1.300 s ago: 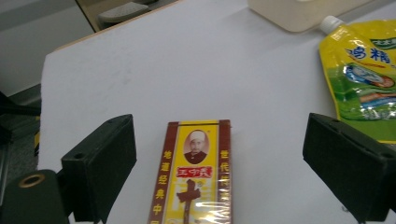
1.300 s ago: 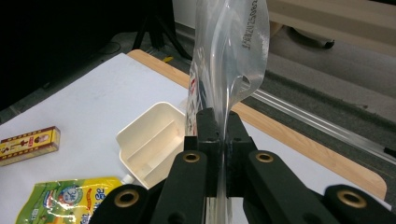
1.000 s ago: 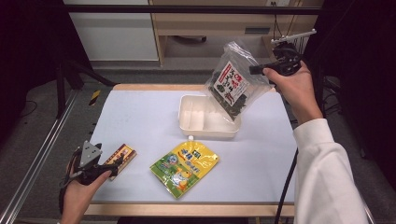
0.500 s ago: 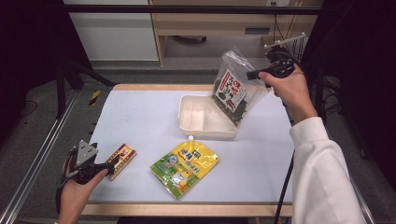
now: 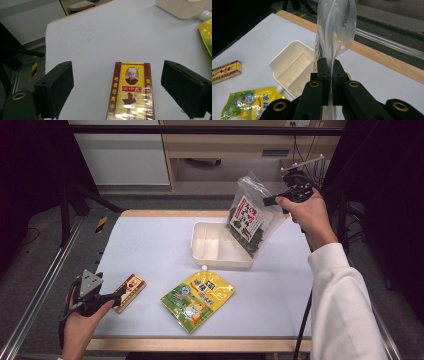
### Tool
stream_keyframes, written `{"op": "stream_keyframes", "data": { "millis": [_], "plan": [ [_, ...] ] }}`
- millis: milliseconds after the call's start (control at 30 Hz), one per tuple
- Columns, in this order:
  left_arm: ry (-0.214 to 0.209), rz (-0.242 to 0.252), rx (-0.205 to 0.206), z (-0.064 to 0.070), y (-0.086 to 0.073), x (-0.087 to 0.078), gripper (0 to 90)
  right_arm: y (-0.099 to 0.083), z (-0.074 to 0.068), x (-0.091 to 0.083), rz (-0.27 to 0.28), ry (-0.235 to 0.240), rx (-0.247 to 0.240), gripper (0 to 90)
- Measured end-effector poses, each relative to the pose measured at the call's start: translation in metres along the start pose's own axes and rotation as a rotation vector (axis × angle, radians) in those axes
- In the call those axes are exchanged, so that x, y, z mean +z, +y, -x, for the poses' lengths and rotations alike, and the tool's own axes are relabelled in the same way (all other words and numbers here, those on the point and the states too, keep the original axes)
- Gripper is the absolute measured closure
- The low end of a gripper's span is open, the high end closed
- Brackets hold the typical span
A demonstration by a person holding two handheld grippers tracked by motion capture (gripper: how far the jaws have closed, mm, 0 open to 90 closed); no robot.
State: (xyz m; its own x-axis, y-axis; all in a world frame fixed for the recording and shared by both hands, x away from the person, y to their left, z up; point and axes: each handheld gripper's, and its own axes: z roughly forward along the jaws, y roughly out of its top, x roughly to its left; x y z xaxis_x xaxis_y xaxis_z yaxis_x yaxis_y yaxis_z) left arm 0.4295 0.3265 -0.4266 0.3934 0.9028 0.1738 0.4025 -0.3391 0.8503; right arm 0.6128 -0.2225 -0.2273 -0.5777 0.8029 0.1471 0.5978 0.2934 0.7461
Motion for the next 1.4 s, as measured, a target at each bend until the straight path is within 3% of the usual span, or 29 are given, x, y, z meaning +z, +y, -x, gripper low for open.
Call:
{"op": "stream_keyframes", "data": {
  "millis": [400,533,867,967,1400],
  "plan": [
    [-0.005,0.0,0.005,0.001,0.0,0.001,10.5,0.002,-0.008,0.007,-0.016,-0.02,-0.027,88.3],
    [-0.008,-0.001,0.009,0.002,0.001,0.001,10.4,-0.002,-0.012,0.018,-0.06,-0.045,-0.052,88.0],
    [-0.011,0.003,0.008,0.003,0.001,0.001,10.4,-0.012,-0.001,0.033,-0.067,-0.035,-0.001,87.6],
    [-0.027,0.006,-0.006,0.003,0.001,0.001,10.4,-0.015,0.0,0.035,-0.062,-0.029,-0.004,87.5],
    [-0.021,0.0,0.005,0.003,0.001,0.002,10.5,-0.026,0.009,0.041,-0.02,-0.005,0.009,83.6]
  ]
}}
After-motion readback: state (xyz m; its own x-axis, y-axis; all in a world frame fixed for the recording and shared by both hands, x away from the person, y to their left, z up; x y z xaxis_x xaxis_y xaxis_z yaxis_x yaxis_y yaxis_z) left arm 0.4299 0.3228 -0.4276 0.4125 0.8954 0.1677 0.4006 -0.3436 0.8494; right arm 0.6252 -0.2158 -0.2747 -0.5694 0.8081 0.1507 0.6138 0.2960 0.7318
